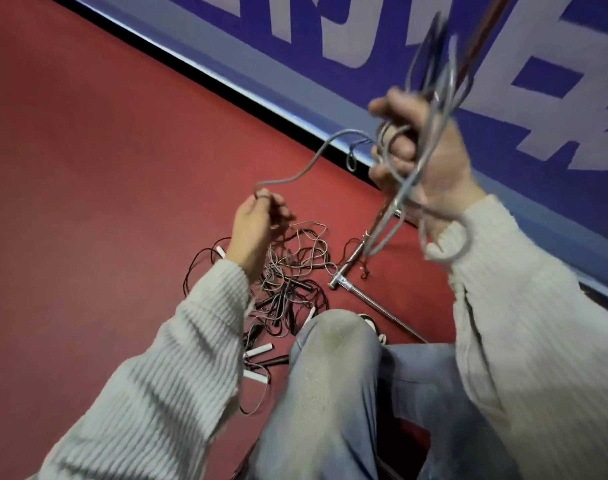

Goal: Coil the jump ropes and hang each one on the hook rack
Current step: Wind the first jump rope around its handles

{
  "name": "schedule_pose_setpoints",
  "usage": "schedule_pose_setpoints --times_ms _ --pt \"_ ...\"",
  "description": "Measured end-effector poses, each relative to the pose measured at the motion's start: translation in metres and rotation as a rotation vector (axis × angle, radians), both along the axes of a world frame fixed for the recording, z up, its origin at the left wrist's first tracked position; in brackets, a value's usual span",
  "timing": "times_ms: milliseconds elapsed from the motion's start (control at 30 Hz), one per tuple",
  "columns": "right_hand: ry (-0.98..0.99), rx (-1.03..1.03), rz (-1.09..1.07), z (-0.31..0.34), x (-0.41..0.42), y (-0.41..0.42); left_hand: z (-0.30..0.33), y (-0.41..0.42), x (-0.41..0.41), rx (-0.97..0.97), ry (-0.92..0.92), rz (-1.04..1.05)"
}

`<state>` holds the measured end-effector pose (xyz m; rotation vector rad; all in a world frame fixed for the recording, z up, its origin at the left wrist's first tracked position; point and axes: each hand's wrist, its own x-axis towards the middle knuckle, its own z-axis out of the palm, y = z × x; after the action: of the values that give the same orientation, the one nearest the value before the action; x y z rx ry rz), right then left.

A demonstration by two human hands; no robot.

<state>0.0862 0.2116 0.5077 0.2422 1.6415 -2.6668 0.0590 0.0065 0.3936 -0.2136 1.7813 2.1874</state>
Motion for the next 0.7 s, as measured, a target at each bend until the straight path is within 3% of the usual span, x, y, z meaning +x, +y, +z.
schedule_pose_setpoints --times_ms 100,233,467,600,700 --pt "-0.155 0.195 -0.050 -0.044 0.009 0.002 0.031 0.001 -0.008 0.133 0.007 0.013" --pt "-0.215 0.383 -0.063 -0.093 0.019 -0.005 0.065 0.010 -0.010 0.281 0.001 -0.017" --pt "-0.152 0.739 0.141 -0.080 0.038 -0.034 0.110 0.033 0.004 0.401 -0.018 -0.123" --pt "-0.181 0.586 0.048 -0.071 0.039 -0.041 0.136 0.043 0.017 0.545 -0.047 -0.223" --pt "-0.169 0.544 -0.098 -0.051 0.041 -0.035 0.154 0.035 0.021 0.599 0.078 -0.274"
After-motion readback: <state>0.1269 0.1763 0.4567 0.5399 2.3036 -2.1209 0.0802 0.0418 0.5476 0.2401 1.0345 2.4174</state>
